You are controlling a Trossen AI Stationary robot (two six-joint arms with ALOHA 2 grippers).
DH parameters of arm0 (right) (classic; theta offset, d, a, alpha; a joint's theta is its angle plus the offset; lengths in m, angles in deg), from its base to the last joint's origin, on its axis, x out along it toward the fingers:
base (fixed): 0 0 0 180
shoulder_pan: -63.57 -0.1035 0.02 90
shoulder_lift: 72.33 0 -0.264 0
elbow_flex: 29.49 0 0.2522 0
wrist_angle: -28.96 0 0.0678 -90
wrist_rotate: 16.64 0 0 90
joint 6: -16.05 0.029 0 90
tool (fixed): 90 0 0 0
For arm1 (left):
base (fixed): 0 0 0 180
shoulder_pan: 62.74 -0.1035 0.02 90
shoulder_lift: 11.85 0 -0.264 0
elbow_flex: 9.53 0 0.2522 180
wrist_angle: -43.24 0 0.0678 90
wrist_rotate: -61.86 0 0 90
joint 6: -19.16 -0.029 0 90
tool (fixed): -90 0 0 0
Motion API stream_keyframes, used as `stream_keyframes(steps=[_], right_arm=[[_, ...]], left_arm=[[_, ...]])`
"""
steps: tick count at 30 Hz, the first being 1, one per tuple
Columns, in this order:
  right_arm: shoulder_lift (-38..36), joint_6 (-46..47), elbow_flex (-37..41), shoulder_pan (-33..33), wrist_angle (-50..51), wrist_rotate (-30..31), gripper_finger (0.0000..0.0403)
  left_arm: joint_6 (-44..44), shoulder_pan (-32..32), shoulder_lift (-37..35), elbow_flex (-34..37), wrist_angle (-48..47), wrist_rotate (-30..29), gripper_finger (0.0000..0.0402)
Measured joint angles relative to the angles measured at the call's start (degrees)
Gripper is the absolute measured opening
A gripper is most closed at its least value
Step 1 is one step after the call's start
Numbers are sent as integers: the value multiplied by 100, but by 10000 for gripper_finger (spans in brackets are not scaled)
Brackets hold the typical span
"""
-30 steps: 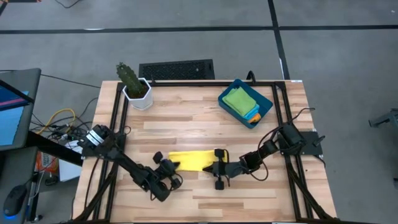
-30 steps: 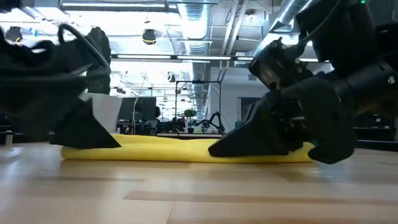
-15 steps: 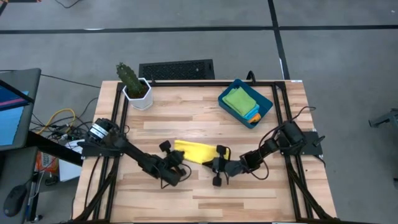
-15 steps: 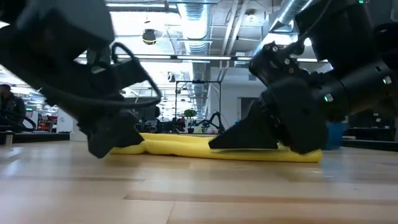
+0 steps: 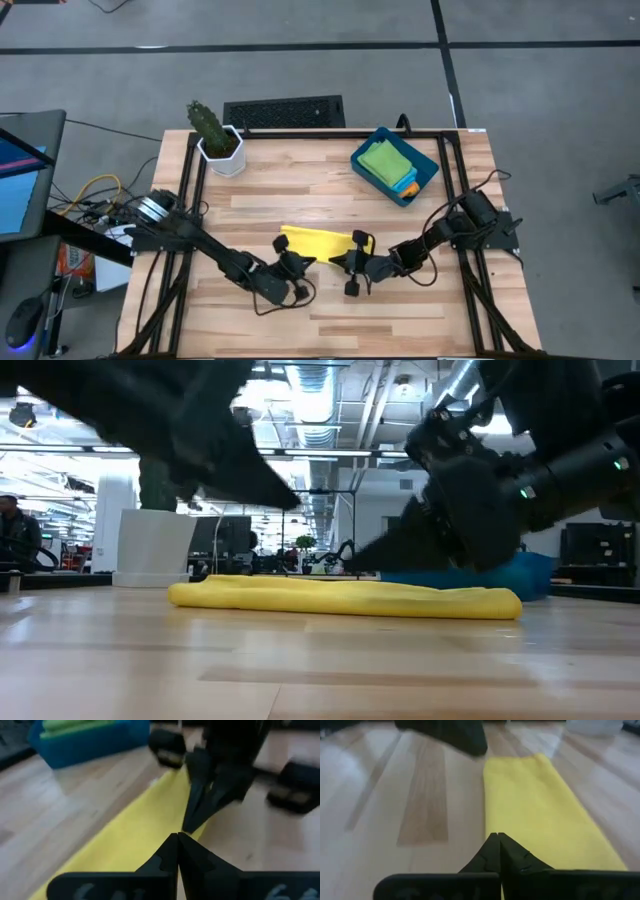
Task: Fold microfiber towels
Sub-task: Fold the yellow microfiber towel
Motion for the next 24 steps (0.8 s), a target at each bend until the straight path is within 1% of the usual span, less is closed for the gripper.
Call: stream_keyframes(steps=[2,5,8,11,14,16,20,24], right_arm=[[6,140,58,-32,34,34,15],[4,266,91,-132,7,232,15],[4,307,90,-264,41,392,13],[4,311,90,-356,101,533,11],[-35,311,92,-407,145,633,14],[-148,311,92,-437,280,662,15],[-469,353,92,-529,798,794,14],[-904,423,89,-712,1504,970,14]], left_arm=[[-68,-35,390,-78,189,-23,0],[107,-95,893,-436,197,-39,0],[135,-98,1324,-809,63,-109,0],[248,-99,1552,-1226,-350,-272,0],[511,-116,1701,-1533,-1157,-385,0],[662,-120,1725,-1635,-1529,-441,0],[933,-116,1712,-1669,-1834,-463,0],[976,-118,1712,-1667,-1848,-385,0]])
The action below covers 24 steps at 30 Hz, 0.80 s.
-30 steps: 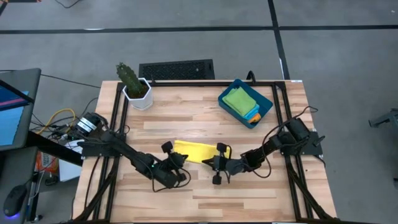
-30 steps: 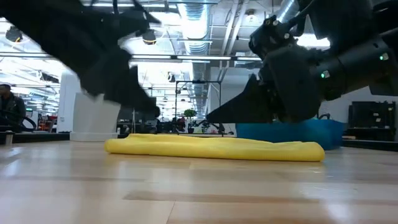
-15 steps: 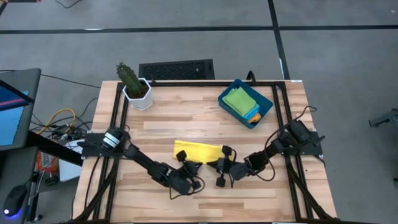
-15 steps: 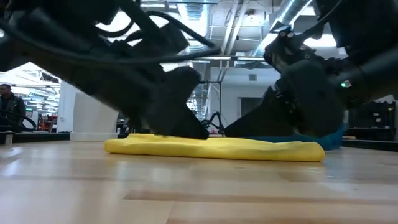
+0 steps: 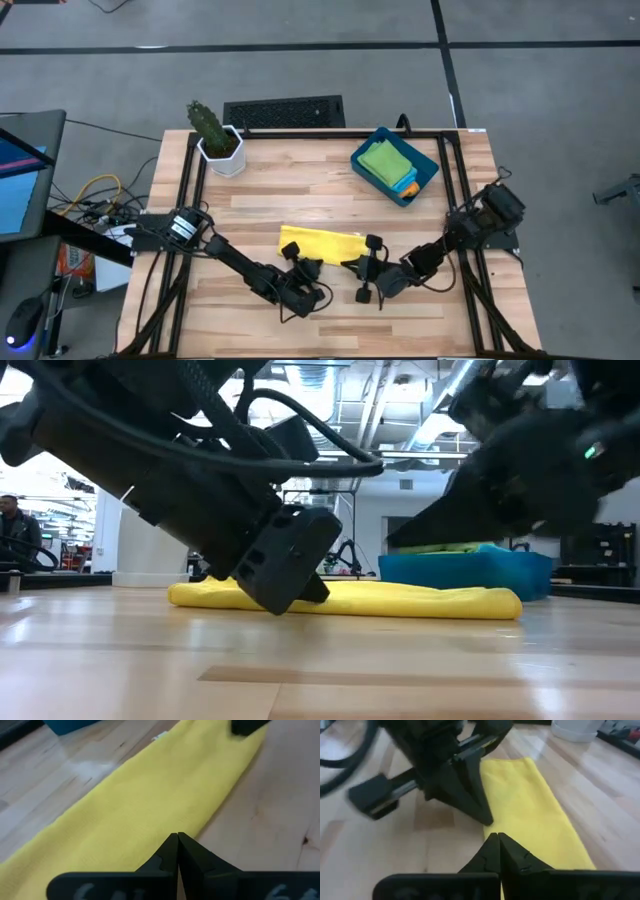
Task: Fold microfiber towels
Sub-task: Fold the yellow microfiber towel
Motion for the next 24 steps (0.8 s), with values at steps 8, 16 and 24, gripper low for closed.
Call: stream_keyframes(steps=[8,16,24], right_arm=[[-275,790,10,-188,1984,-535,62],[-207,1042,-21,-294,2597,-511,141],[-504,1080,26,-507,3013,-414,151]], left_arm=[[42,-39,0,0,-30,87,0],[50,-118,-11,0,-191,305,0],[-7,-131,-11,0,-229,326,0]])
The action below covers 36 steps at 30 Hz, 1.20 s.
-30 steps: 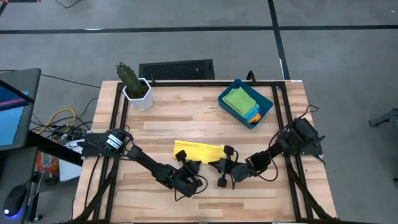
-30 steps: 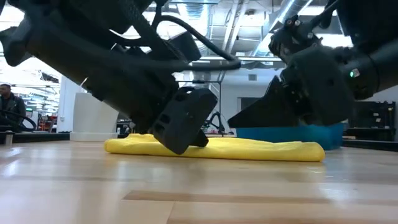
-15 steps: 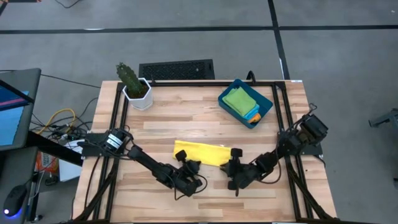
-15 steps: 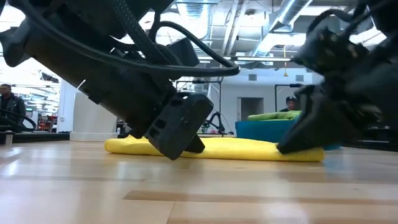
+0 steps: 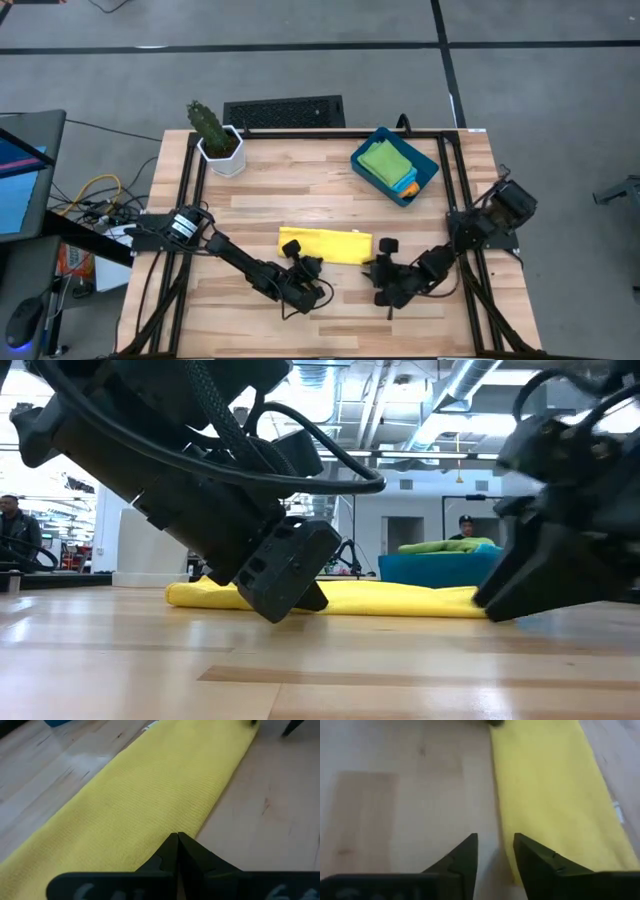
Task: Fold microfiber towels
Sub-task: Fold the yellow microfiber towel
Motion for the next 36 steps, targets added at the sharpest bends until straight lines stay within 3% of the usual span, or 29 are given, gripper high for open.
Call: stream_keyframes(steps=[5,9,19,28,31,36], right_arm=[[-592,-37,7,-314,747,488,133],[-731,-37,188,-391,632,619,123],[-369,-39,761,-158,-591,495,132],[26,53,745,-37,-778,278,135],[52,270,736,-7,-751,223,109],[-12,185,681,-8,-635,144,22]], left_arm=[[4,-2,-4,-2,-33,18,0],[4,-2,-4,0,-33,14,0],[7,-2,-4,-2,-38,20,0],[4,-3,-4,0,-48,18,0],[-7,-2,-4,0,-64,31,0],[-36,-2,-4,0,-65,37,0]])
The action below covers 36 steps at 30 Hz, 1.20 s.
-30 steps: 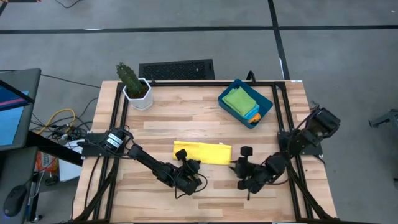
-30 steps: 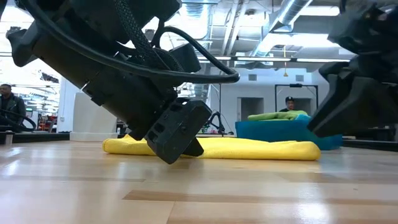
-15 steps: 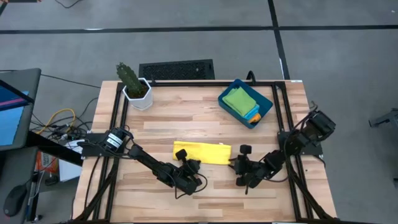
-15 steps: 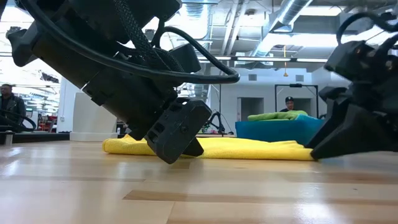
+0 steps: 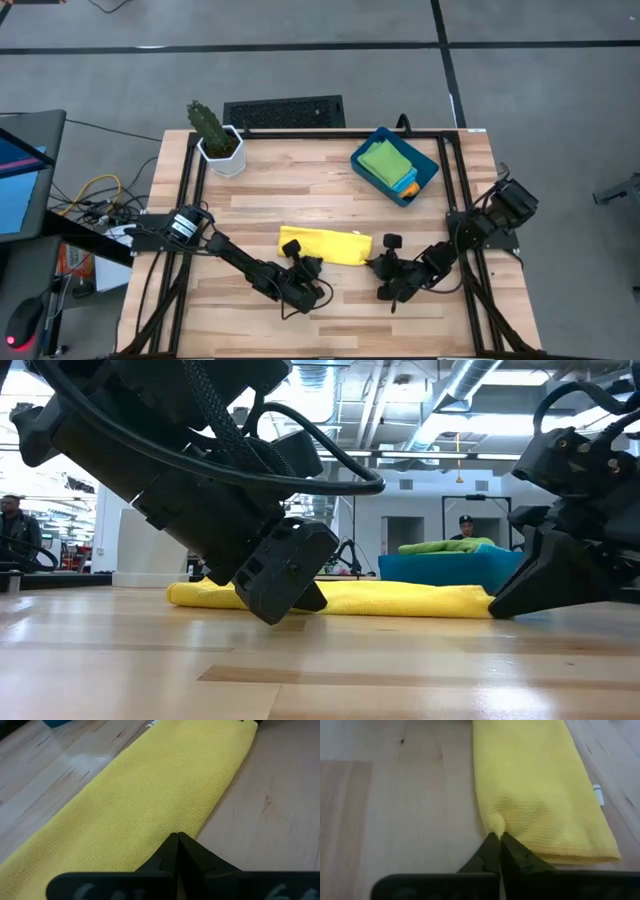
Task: Fold microfiber towels
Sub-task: Fold the yellow microfiber towel
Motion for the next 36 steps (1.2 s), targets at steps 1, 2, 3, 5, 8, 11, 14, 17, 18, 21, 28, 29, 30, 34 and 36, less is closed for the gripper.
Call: stream_keyframes(steps=[1,2,3,5,8,11,14,17,18,21,28,29,30,34,36], right_arm=[[-55,-108,-32,2,28,-43,15],[-95,-180,-66,18,62,-76,15],[-141,-236,-100,45,115,-80,17],[-284,-462,-133,117,185,-151,20],[-505,-912,-265,306,97,-181,10],[-567,-1401,-406,564,81,-157,11],[-565,-1890,-602,870,-43,-387,17],[-478,-2393,-762,1181,-296,-860,12],[-478,-2553,-807,1267,-325,-973,10],[-491,-2971,-990,1501,-544,-1190,9],[-491,-3478,-1305,1860,-741,-1782,16],[-491,-3509,-1310,1900,-805,-1888,13],[-491,-3534,-1311,1937,-872,-1961,12],[-491,-3531,-1313,2018,-938,-2041,16],[-491,-3494,-1313,2038,-942,-2079,20]], left_arm=[[-1,0,0,0,-1,0,0],[-5,0,0,0,-1,0,0],[-21,-1,0,0,1,4,0],[-52,0,0,0,2,2,0],[-71,0,0,0,7,5,0],[-75,-2,0,0,13,7,0],[-99,-2,0,2,18,6,0],[-110,-2,2,2,23,2,0],[-125,-2,2,2,23,4,0],[-135,-2,2,2,23,5,0],[-789,9,8,-77,-13,-22,0],[-899,9,10,-110,-15,-18,0],[-1001,9,11,-148,-15,-14,0],[-1285,30,11,-401,-211,8,0],[-1414,64,-1,-580,-461,-37,0]])
